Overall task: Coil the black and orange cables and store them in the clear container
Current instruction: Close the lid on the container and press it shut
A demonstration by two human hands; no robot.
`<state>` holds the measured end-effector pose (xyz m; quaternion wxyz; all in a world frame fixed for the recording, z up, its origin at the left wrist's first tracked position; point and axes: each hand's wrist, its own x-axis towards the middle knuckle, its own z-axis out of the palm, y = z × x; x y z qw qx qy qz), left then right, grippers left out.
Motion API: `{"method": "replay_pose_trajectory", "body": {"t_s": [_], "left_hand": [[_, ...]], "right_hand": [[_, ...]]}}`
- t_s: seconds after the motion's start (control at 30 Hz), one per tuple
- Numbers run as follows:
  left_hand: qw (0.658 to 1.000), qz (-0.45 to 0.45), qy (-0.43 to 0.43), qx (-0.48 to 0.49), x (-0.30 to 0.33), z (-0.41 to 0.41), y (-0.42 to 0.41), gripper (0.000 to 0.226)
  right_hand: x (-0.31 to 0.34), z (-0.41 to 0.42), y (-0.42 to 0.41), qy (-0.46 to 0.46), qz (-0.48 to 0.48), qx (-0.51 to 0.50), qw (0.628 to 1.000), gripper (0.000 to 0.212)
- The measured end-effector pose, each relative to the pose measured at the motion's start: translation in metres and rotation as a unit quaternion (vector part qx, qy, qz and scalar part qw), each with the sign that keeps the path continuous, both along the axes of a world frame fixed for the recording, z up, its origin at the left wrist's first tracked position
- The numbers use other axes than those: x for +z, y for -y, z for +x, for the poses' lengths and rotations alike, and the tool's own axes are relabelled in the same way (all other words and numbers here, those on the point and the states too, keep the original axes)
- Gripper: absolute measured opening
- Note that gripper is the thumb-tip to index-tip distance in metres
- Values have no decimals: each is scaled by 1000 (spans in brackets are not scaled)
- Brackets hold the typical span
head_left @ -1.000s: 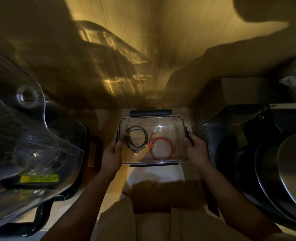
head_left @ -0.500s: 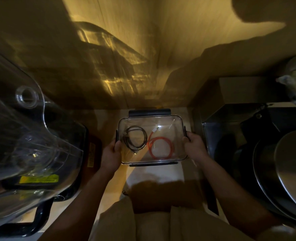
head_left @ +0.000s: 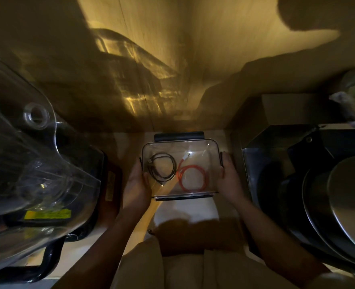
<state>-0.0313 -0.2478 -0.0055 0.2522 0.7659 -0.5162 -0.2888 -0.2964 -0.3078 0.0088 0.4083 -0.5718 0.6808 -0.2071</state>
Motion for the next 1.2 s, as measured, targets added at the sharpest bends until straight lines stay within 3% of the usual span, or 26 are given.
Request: {"method": "replay_pose_trajectory", "body": {"t_s": [0.1, 0.23, 0.4, 0.53, 0.83, 1.2], "left_hand": [[986, -32, 103, -124, 0, -6, -9, 63], [961, -16, 136, -239, 1, -13, -16, 74], [953, 19, 155, -260, 4, -10, -16, 97], [946, 44, 182, -266, 5, -12, -16, 105], [932, 67, 238, -264, 14, -20, -17, 102], [924, 86, 273, -254, 5, -29, -18, 100]], "right_hand": [[-3, 3, -8, -53, -56, 76, 994, 73], [-7, 3, -20, -119, -65, 222, 966, 92], [-6, -2, -20, -146, -36, 256, 955, 121], [-5, -1, -22, -164, -40, 263, 950, 132], [-9, 7, -29, -287, -67, 270, 917, 131], [-11, 10, -32, -346, -86, 280, 891, 125]]}}
